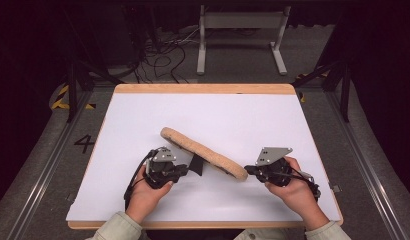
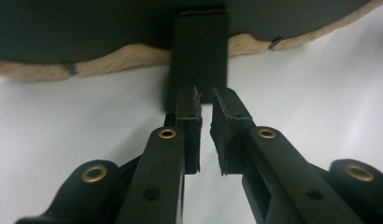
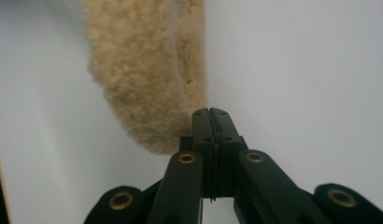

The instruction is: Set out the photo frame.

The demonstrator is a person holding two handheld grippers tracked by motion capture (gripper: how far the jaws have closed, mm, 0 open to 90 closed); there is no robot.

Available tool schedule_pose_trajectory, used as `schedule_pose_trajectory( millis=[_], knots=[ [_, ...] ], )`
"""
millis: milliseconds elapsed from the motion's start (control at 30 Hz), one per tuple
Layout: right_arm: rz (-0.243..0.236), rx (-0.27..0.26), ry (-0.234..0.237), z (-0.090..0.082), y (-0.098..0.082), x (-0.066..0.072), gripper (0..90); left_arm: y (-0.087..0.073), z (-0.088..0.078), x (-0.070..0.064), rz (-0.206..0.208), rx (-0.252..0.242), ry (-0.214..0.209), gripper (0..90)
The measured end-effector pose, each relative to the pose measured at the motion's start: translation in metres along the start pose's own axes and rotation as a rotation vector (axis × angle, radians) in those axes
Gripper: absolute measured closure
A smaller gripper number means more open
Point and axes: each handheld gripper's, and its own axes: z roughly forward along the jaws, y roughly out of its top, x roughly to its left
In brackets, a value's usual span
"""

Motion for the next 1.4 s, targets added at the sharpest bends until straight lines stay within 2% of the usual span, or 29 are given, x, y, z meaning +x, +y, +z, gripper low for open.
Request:
schedule_pose_trajectory(
  millis=[100,133,200,233,300,567,800,933,1033,1133,1200,1233,1300,1400],
  knots=[
    [0.044,-0.028,-0.044,-0.006,-0.003,-0.005,90.0,0.003,0.009,-0.009,0.015,-0.004,-0.002,83.5],
    [0.044,-0.028,-0.044,-0.006,-0.003,-0.005,90.0,0.003,0.009,-0.009,0.015,-0.004,-0.002,84.0],
    [0.06,-0.046,-0.063,-0.009,-0.005,-0.009,90.0,0.005,0.017,-0.015,0.043,0.006,0.003,85.8],
    [0.067,-0.051,-0.069,-0.01,-0.006,-0.01,90.0,0.006,0.022,-0.02,0.072,0.016,0.013,87.9],
    [0.078,-0.047,-0.076,-0.01,-0.009,-0.013,90.0,0.008,0.029,-0.023,0.094,0.018,0.026,89.8],
    [0.102,-0.038,-0.085,-0.009,-0.016,-0.016,90.0,0.015,0.05,-0.031,0.12,0.024,0.027,90.0],
    [0.108,-0.045,-0.086,-0.01,-0.018,-0.016,90.0,0.018,0.066,-0.034,0.102,0.023,0.005,89.9],
    [0.107,-0.05,-0.084,-0.012,-0.018,-0.017,90.0,0.018,0.072,-0.037,0.091,0.023,0.031,89.9],
    [0.109,-0.053,-0.085,-0.012,-0.018,-0.017,90.0,0.017,0.074,-0.037,0.083,0.031,0.059,89.9],
    [0.106,-0.056,-0.085,-0.012,-0.017,-0.016,90.0,0.017,0.073,-0.036,0.079,0.025,0.068,89.9],
    [0.104,-0.058,-0.086,-0.012,-0.017,-0.016,90.0,0.016,0.071,-0.032,0.053,0.023,0.08,89.9],
    [0.104,-0.059,-0.087,-0.012,-0.017,-0.016,90.0,0.016,0.069,-0.029,0.041,0.019,0.063,90.0],
    [0.105,-0.06,-0.084,-0.012,-0.016,-0.016,90.0,0.015,0.069,-0.03,0.045,0.019,0.074,90.0],
    [0.105,-0.061,-0.083,-0.012,-0.016,-0.016,90.0,0.015,0.067,-0.029,0.044,0.016,0.068,90.0]
  ],
)
